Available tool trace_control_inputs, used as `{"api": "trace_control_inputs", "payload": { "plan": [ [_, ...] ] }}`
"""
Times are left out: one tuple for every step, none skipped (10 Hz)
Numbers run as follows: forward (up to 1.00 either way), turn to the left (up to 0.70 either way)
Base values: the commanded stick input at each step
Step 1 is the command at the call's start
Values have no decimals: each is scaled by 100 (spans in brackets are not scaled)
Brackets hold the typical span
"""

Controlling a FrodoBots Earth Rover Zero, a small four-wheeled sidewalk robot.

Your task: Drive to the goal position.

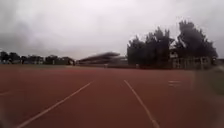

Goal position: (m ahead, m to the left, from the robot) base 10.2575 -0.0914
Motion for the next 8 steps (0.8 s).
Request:
{"api": "trace_control_inputs", "payload": {
  "plan": [
    [70,0],
    [70,0],
    [70,0],
    [70,0],
    [70,0],
    [70,0],
    [70,0],
    [70,0]
  ]
}}
